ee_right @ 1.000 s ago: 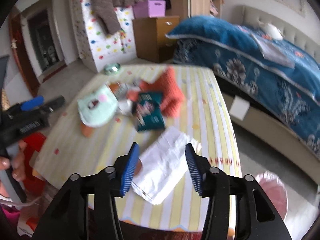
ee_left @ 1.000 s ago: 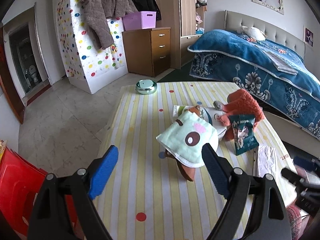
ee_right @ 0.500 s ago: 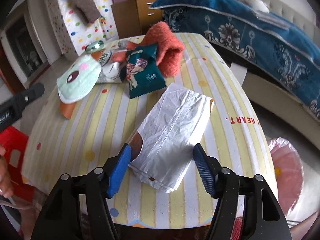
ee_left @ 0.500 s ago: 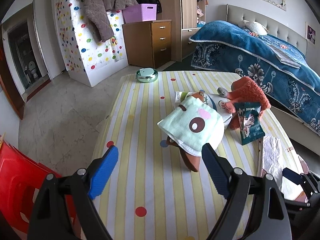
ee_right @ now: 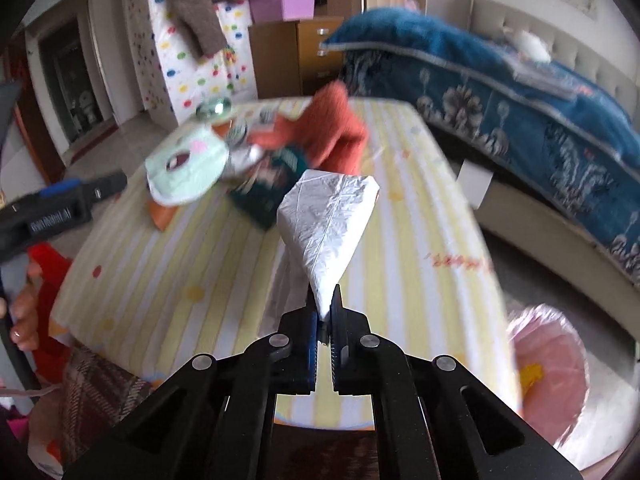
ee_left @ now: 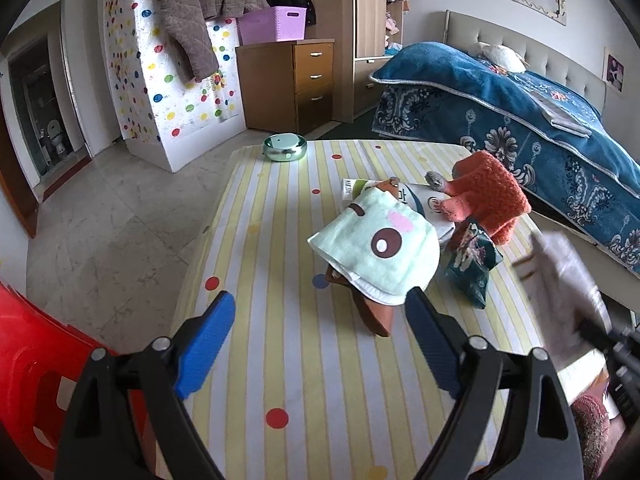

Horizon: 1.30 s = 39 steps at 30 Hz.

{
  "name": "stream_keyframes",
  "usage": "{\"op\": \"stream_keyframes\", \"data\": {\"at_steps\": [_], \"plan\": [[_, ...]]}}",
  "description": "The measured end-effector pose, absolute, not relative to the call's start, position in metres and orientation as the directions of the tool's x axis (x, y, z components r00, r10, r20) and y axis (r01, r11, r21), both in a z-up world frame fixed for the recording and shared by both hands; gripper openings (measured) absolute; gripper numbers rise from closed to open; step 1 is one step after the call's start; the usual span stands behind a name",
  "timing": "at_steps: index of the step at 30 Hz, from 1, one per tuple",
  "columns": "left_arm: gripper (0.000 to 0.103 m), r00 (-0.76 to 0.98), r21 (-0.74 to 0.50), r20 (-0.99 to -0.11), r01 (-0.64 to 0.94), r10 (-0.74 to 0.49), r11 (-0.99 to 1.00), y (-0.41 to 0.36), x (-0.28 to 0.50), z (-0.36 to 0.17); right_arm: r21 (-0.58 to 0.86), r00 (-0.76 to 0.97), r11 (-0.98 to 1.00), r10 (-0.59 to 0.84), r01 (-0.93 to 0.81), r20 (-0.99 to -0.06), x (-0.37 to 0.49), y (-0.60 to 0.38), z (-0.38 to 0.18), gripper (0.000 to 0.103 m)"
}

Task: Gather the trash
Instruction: 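Grasp the teal snack wrapper with the left tool while the right tool holds the tissue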

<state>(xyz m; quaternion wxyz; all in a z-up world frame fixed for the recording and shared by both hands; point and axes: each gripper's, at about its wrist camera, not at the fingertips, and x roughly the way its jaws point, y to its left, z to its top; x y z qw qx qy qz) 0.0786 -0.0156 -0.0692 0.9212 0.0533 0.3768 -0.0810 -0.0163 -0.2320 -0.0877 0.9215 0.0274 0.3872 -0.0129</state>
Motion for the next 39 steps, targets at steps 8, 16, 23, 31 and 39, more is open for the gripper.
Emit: {"op": "stream_keyframes", "data": {"at_steps": [8, 16, 23, 31, 39], "plan": [[0.088, 0.685, 0.040, -0.705, 0.294, -0.181, 0.955, -0.052, 0.078, -0.072, 0.031, 0.733, 0.993, -0.059, 0.110, -0.677, -0.017, -0.257, -0.066, 0.005], [0.076, 0.646, 0.046, -0.710, 0.439, -0.280, 0.897, -0.114, 0.086, -0.080, 0.058, 0.732, 0.986, -0.078, 0.158, -0.677, -0.017, -0.292, -0.064, 0.005], [0.076, 0.585, 0.075, -0.771, 0.476, -0.252, 0.876, -0.143, 0.105, -0.107, 0.065, 0.730, 0.983, -0.083, 0.173, -0.679, -0.020, -0.312, -0.072, 0.005], [0.066, 0.519, 0.045, -0.823, 0.466, -0.231, 0.884, -0.144, 0.120, -0.126, 0.082, 0.723, 0.981, -0.070, 0.173, -0.687, -0.022, -0.319, -0.075, 0.005], [0.022, 0.497, -0.008, -0.815, 0.506, -0.299, 0.862, -0.139, 0.104, -0.116, 0.110, 0.734, 0.979, -0.053, 0.172, -0.677, -0.034, -0.321, -0.070, 0.005]]}}
